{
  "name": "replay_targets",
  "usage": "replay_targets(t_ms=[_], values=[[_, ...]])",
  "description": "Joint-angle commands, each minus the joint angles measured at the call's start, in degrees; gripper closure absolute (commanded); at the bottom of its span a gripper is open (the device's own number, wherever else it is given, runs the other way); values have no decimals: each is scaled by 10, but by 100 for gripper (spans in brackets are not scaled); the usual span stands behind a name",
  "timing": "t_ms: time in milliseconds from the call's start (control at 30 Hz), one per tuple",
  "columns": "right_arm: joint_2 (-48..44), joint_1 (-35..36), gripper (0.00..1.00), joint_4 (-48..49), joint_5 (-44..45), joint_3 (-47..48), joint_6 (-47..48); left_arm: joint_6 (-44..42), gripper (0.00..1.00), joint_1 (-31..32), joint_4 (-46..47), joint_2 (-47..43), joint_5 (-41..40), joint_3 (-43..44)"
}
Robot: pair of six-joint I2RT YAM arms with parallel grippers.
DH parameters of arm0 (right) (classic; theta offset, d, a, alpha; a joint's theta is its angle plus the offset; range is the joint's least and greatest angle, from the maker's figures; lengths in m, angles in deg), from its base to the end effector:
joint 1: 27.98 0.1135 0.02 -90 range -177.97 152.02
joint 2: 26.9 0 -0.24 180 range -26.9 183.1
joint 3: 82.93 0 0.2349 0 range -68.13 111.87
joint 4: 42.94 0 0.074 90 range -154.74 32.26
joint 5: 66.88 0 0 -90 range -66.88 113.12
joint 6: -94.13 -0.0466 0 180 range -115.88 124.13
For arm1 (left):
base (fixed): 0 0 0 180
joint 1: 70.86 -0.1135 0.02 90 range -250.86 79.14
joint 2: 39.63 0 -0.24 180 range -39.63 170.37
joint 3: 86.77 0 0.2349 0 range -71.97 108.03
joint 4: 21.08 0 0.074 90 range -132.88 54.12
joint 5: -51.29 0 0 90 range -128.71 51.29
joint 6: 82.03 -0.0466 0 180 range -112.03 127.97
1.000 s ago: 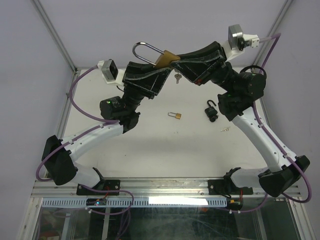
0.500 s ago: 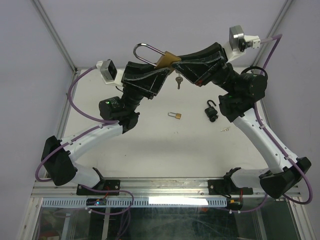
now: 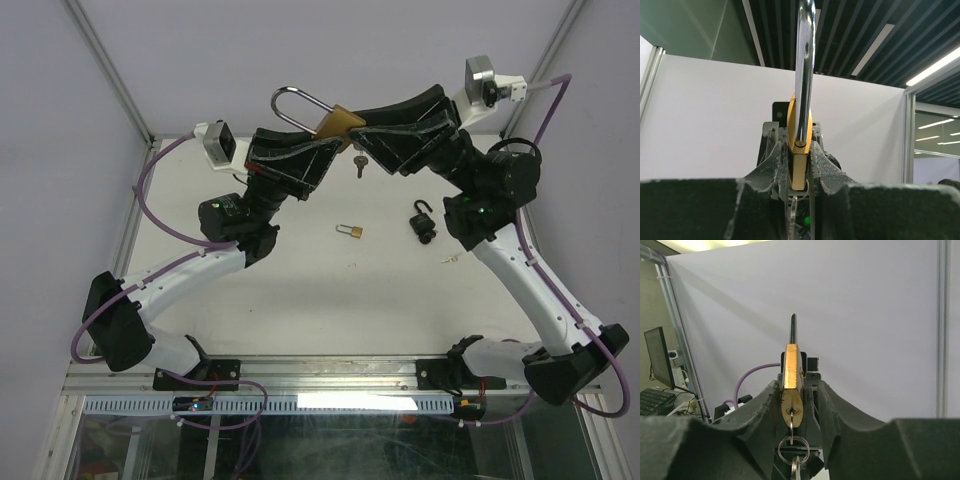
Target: Unlock with the key
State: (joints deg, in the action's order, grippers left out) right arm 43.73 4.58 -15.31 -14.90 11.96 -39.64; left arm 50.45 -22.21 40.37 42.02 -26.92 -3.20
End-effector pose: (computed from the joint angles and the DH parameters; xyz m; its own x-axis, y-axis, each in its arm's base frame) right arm 0.1724 0.1441 0.5235 -0.0360 0.6236 -0.7809 -0.9963 0.0388 0.0770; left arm 0.1736 -0.2116 0.4658 -0.1016 -0.8852 -0.4539 0.9854 -0.0269 -0.1680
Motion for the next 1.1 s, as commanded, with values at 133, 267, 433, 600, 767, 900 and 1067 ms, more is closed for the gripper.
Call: replay_targets(t_ms=[133,267,433,600,767,900,1067], values=[[-80,-49,7,-140,-45,5,44,-14,100,-9,62,-35,4,0],[-87,-51,23,-190,-74,18,47,-11,100,-9,64,-37,12,-3],[-94,-52,47,-179,-59,6,47,-9,100,-8,63,-36,15,-4],[-74,-51,44,-163,-65,8,22,-7,100,-7,64,-33,20,2],[-62,-50,60,-140,-76,6,11,-10,100,-6,64,-31,19,5],[-59,-48,66,-139,-83,5,2,-10,100,-5,63,-30,19,6],[-54,-48,87,-130,-87,2,-14,-11,100,-5,64,-27,19,8]])
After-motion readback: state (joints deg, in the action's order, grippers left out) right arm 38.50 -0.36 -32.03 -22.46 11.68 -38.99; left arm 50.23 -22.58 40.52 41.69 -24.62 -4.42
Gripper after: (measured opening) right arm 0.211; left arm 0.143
